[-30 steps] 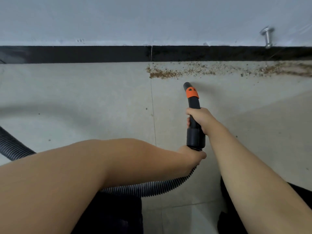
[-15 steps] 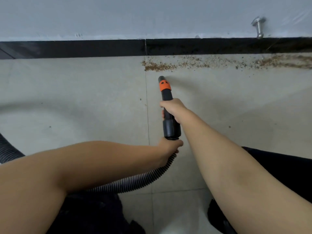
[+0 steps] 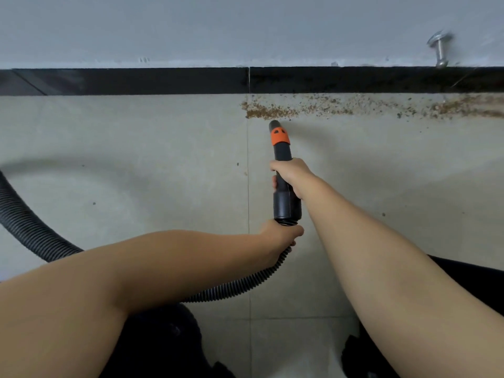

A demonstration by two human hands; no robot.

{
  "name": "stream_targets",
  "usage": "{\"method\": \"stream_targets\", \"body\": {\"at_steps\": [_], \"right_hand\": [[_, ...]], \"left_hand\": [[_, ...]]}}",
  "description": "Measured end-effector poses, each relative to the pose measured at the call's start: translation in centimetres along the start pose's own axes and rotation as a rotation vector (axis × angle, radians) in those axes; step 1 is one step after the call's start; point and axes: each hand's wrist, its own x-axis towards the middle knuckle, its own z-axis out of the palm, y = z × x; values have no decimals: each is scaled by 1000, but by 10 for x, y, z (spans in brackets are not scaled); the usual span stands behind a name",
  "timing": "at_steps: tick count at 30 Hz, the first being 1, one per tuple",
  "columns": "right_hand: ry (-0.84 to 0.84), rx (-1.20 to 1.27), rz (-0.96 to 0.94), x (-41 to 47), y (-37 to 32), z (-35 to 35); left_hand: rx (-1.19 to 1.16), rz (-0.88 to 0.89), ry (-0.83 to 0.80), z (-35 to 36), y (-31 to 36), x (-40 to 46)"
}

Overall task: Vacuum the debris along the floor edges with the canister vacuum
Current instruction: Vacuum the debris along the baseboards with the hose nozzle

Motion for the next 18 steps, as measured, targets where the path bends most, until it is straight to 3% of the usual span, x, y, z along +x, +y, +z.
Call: {"method": "stream_targets", "body": {"at_steps": [10,18], "right_hand": [[174,92,26,14,1,-66],[32,-14,-1,15,-16,-26]], "left_hand": [[38,40,-118,45,24,17],[-52,23,-31,22,21,16]]}}
